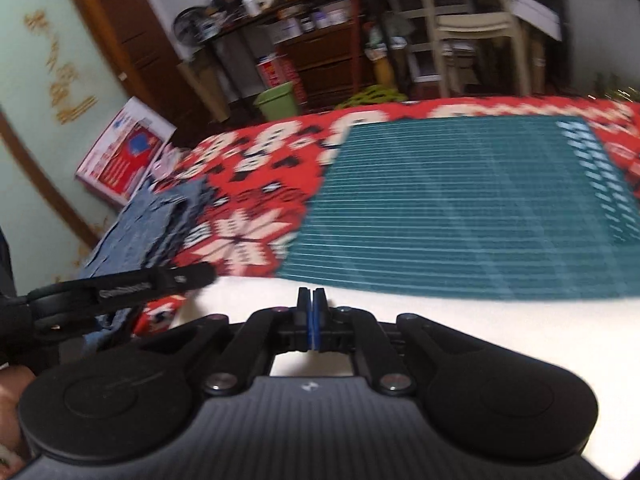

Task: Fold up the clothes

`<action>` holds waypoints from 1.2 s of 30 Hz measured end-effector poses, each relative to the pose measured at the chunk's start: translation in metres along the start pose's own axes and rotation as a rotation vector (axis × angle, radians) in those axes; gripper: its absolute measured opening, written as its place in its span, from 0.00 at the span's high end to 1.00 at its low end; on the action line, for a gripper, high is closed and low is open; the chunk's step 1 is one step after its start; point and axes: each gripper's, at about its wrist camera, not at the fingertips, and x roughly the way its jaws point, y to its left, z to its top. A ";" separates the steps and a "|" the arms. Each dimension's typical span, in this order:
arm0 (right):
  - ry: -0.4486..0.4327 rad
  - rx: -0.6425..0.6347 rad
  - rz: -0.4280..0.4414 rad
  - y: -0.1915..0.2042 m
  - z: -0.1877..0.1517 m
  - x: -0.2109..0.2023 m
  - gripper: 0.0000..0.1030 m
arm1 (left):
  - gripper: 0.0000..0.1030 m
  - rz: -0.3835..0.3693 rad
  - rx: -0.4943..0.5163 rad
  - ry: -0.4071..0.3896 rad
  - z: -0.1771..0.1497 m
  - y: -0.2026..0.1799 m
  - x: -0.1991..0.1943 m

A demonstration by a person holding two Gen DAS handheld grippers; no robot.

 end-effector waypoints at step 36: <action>-0.072 0.073 -0.319 -0.088 -0.013 -0.059 0.99 | 0.90 0.016 -0.006 -0.005 -0.004 0.002 0.002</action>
